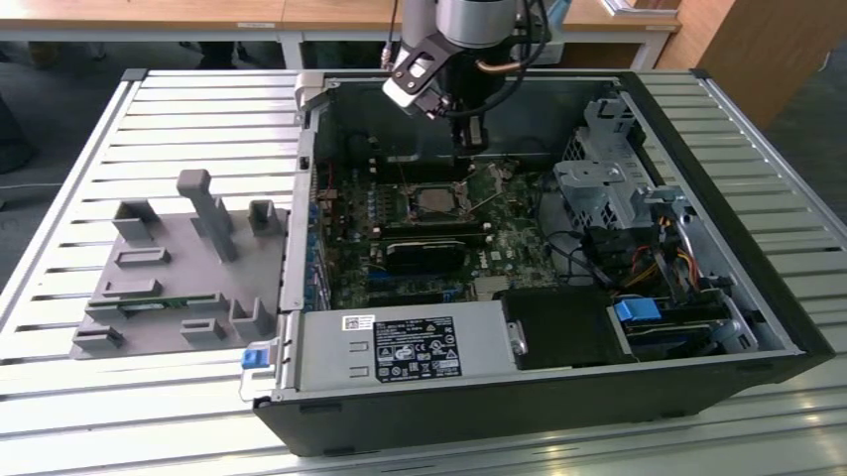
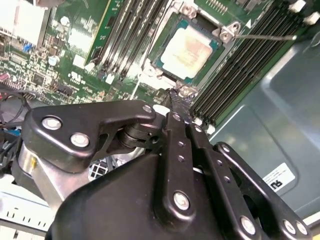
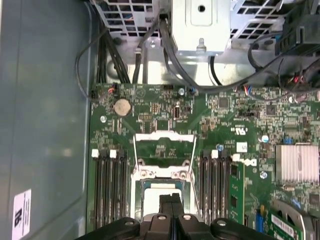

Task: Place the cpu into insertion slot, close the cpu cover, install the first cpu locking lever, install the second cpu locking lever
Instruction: 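Close the cpu cover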

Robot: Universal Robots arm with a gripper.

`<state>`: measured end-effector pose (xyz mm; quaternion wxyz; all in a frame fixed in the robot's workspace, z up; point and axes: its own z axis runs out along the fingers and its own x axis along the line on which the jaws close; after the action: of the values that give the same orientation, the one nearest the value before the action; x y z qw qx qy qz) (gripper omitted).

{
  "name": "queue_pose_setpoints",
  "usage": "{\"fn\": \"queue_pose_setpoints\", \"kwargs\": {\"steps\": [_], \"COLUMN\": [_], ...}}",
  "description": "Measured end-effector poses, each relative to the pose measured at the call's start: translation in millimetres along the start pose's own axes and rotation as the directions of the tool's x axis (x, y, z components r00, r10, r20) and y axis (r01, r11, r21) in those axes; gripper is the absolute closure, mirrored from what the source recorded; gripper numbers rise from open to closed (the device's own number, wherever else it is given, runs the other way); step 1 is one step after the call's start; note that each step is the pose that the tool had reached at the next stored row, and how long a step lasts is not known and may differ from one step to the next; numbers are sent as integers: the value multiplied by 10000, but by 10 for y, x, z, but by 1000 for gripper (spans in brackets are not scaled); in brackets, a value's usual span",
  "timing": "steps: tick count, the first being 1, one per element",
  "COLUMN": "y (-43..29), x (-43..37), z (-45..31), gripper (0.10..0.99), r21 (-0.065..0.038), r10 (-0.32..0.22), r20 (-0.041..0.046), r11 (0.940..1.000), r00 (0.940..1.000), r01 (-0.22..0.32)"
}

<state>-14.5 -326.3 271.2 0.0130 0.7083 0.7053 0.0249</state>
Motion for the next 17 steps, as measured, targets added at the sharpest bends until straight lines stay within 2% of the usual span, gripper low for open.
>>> {"fn": "queue_pose_setpoints", "kwargs": {"steps": [10, 17], "y": [100, 218], "x": [1, 15], "z": [5, 22], "gripper": [980, 980], "r21": [0, 1], "r10": [1, 0], "r20": [0, 0], "r11": [10000, 10000], "r00": [10000, 10000], "r01": [-1, 0]}}
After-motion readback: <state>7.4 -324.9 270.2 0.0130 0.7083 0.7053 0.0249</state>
